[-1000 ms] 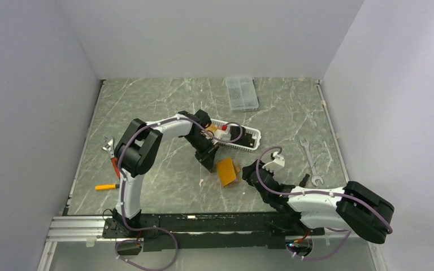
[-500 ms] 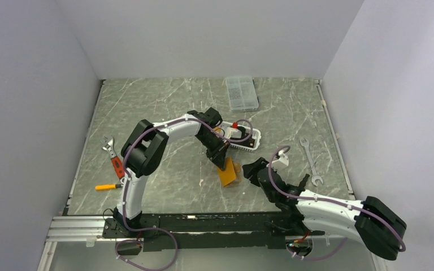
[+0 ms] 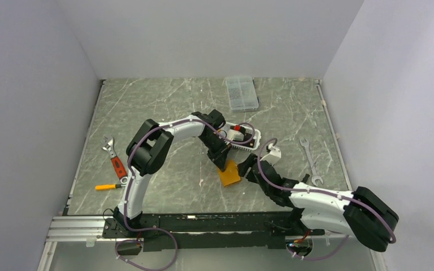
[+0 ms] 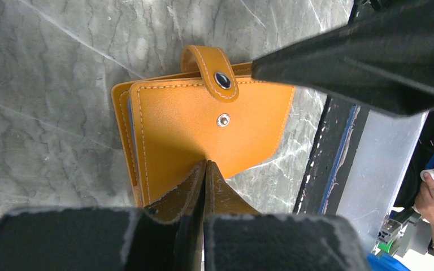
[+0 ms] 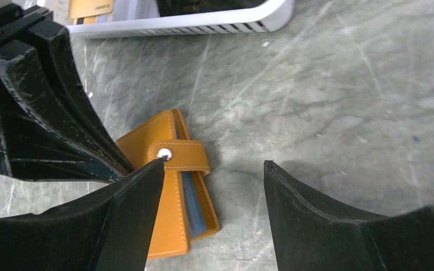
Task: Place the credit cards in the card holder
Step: Close the card holder at the center of the board.
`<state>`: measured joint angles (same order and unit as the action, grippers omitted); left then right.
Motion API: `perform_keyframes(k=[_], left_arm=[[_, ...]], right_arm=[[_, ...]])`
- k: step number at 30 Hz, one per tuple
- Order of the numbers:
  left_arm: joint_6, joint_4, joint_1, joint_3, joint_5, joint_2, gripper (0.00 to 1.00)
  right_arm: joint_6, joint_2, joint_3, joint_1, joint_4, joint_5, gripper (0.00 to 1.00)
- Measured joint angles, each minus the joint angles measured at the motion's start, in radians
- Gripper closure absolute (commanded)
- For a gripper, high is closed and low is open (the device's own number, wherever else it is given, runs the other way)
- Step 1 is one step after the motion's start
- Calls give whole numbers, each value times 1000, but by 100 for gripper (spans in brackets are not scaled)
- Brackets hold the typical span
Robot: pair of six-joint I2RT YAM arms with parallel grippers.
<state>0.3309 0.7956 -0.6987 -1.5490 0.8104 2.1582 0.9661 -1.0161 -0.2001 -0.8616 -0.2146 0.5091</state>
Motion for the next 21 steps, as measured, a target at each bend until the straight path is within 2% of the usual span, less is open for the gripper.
perform_keyframes(k=[9, 15, 18, 21], left_arm=[[-6, 4, -2, -5, -8, 2, 92], [-20, 2, -3, -5, -13, 3, 92], [-23, 1, -3, -5, -13, 3, 92], [-27, 1, -2, -5, -13, 3, 92]], right_arm=[[-122, -107, -51, 0, -96, -64, 28], [-187, -172, -82, 0, -139, -97, 33], [-219, -201, -107, 0, -147, -109, 40], [-245, -210, -126, -1, -145, -116, 58]])
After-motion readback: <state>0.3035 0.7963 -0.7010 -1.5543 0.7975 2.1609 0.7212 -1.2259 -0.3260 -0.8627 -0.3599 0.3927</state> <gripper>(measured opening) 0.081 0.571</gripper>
